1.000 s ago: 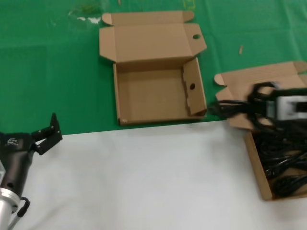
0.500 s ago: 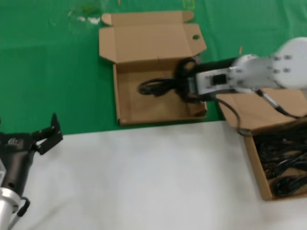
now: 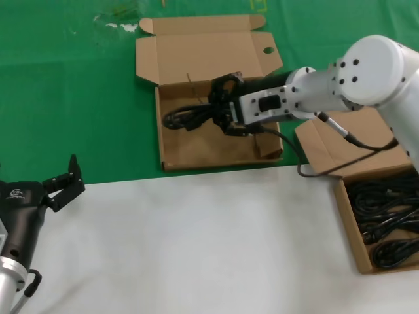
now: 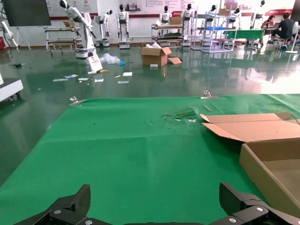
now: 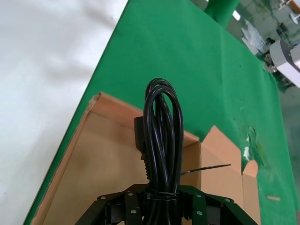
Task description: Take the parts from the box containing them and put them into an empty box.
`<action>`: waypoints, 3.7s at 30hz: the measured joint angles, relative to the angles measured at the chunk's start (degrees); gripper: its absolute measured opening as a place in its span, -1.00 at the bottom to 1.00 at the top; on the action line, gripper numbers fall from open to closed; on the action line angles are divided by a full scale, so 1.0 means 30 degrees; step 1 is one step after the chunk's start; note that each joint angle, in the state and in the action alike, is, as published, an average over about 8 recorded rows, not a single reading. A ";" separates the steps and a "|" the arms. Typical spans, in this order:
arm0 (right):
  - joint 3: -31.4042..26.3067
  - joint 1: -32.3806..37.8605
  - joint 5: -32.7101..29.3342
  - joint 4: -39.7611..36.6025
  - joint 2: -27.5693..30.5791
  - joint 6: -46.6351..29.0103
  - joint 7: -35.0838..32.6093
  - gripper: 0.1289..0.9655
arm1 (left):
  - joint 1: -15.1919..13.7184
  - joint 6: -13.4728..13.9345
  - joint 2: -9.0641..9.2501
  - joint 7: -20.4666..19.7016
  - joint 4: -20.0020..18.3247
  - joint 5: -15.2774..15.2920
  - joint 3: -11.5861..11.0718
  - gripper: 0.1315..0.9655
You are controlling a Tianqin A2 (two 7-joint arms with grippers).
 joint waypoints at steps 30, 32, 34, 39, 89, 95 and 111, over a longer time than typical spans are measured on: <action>-0.0085 -0.0320 -0.0202 0.0720 0.0705 -0.0080 0.0581 -0.56 | 0.0000 0.0000 0.0000 0.0000 0.0000 0.0000 0.0000 1.00; -0.0085 -0.0320 -0.0202 0.0720 0.0705 -0.0080 0.0581 -0.49 | 0.0000 0.0000 0.0000 0.0000 0.0000 0.0000 0.0000 1.00; -0.0085 -0.0320 -0.0202 0.0720 0.0705 -0.0080 0.0581 -0.43 | 0.0000 0.0000 0.0000 0.0000 0.0000 0.0000 0.0000 1.00; -0.0085 -0.0319 -0.0202 0.0720 0.0705 -0.0080 0.0580 -0.13 | 0.0000 0.0000 0.0000 0.0000 0.0000 0.0000 0.0000 1.00; 0.1510 -0.3214 0.1538 0.2602 0.0627 0.2335 0.1502 1.00 | 0.0000 0.0000 0.0000 0.0000 0.0001 -0.0002 0.0000 1.00; 0.2412 -0.4851 0.2523 0.3671 0.0582 0.3693 0.2024 1.00 | 0.0000 0.0000 0.0000 0.0001 0.0000 -0.0003 0.0000 1.00; 0.4819 -0.9218 0.5146 0.6516 0.0464 0.7342 0.3421 1.00 | 0.0000 0.0000 0.0000 0.0006 0.0000 -0.0002 0.0000 1.00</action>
